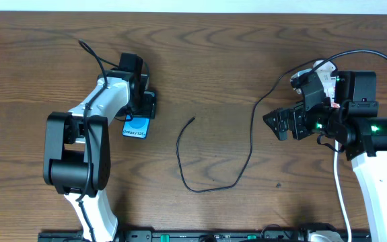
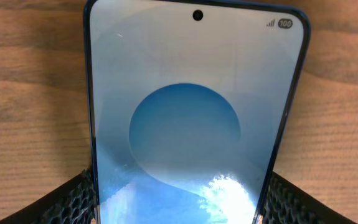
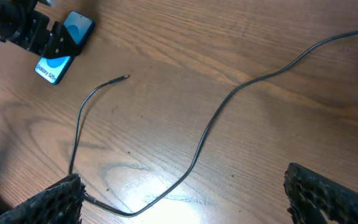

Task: Plug charger to phone and switch on socket
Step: 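Close the left gripper on the phone's bottom edge, then lift the phone upright with the left gripper toward the center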

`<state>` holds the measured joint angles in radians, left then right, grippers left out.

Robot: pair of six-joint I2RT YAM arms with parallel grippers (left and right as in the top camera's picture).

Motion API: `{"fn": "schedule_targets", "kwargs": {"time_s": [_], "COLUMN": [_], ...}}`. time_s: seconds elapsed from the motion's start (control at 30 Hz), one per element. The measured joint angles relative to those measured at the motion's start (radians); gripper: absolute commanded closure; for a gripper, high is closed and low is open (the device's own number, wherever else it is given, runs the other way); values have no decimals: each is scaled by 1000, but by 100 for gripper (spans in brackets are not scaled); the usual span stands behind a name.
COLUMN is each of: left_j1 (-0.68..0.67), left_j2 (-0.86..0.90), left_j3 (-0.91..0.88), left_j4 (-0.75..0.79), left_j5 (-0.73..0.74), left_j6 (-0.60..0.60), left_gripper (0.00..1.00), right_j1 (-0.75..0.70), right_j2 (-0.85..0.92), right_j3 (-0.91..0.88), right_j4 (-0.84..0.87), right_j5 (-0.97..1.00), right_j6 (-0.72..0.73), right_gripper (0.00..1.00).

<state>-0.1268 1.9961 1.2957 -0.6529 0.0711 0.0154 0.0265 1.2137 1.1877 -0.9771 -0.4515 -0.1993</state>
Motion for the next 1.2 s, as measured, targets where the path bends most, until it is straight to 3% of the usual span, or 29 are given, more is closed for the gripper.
{"fn": "schedule_targets", "kwargs": {"time_s": [0.4, 1.2], "left_j1": [2, 2], "left_j2": [-10, -158], "left_j3": [-1, -5], "left_j4": [-29, -88], "left_j5": [8, 27], "left_j6": [-169, -319], "left_gripper": [27, 27], "right_j1": [0, 0], "right_j2": [0, 0], "right_j3": [0, 0], "right_j4": [0, 10], "right_j5": [0, 0], "right_j6": [0, 62], "right_gripper": [1, 1]}}
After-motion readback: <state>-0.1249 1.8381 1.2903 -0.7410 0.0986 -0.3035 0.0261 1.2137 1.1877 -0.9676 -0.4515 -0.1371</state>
